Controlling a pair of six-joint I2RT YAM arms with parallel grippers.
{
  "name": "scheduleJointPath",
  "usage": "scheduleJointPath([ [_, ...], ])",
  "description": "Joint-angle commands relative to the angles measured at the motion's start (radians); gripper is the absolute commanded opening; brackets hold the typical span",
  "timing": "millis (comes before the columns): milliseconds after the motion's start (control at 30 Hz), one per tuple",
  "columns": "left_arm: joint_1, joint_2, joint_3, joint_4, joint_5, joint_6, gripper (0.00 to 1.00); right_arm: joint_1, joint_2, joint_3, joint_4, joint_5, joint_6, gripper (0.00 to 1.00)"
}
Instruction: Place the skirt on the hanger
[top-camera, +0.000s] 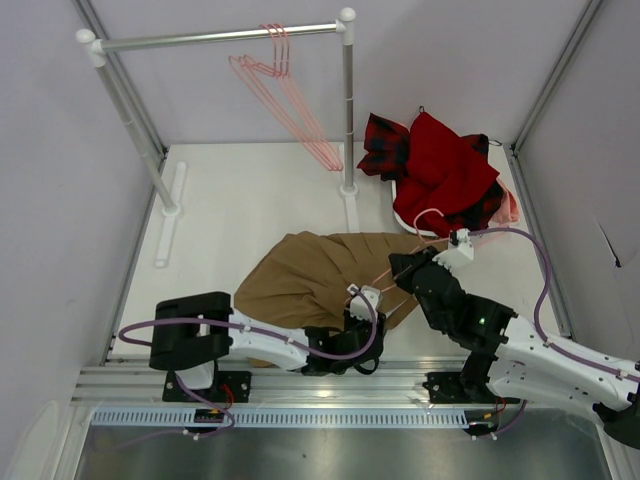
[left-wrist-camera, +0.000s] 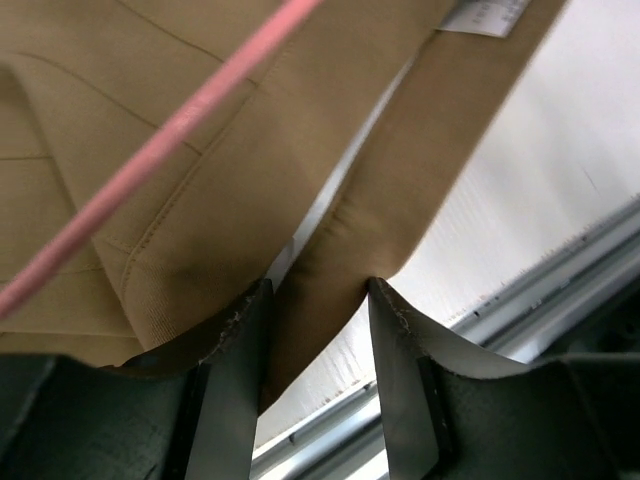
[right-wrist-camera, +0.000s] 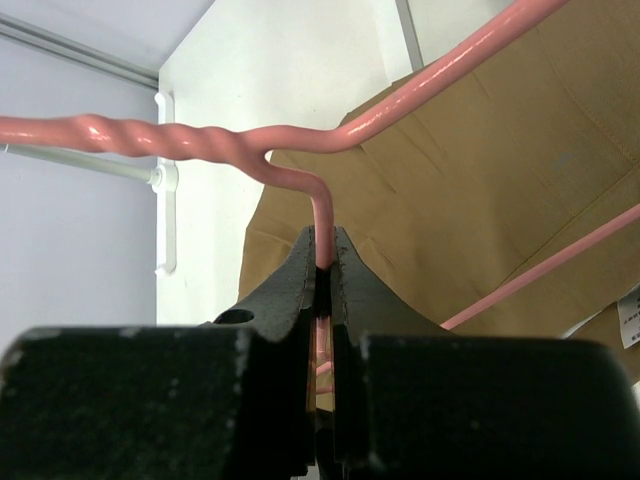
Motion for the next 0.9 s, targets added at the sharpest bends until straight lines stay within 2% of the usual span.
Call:
scheduleJointPath([
  [0,0.021,0.007,0.034,-0.016,-0.058,-0.064,0.49,-0.003,-0.002,0.051,0.026,0.048,0.002,0.00],
  [133,0.031,0.005,0.038,-0.044,-0.087,-0.098,0.50,-0.003,0.007,0.050,0.036,0.039,0.003,0.00],
  [233,0.031,-0.010,0.020,-0.001,-0.075,-0.092,0.50,-0.003,0.018,0.053,0.036,0.039,0.003,0.00],
  [400,0.031,-0.074,-0.107,0.199,-0.036,-0.053,0.51,-0.005,0.024,0.048,0.033,0.044,0.006,0.00],
  [533,0.029,-0.113,-0.157,0.273,-0.024,-0.033,0.54,-0.006,0.038,0.051,0.038,0.041,0.009,0.00],
  [667,0.029,-0.096,-0.117,0.192,-0.053,-0.059,0.55,-0.006,0.045,0.053,0.049,0.033,0.006,0.00],
  [800,0.026,-0.119,-0.157,0.315,-0.010,-0.018,0.58,-0.006,0.051,0.056,0.036,0.039,0.007,0.00],
  [867,0.026,-0.133,-0.169,0.307,-0.007,-0.018,0.60,-0.008,0.050,0.056,0.032,0.041,0.009,0.00],
])
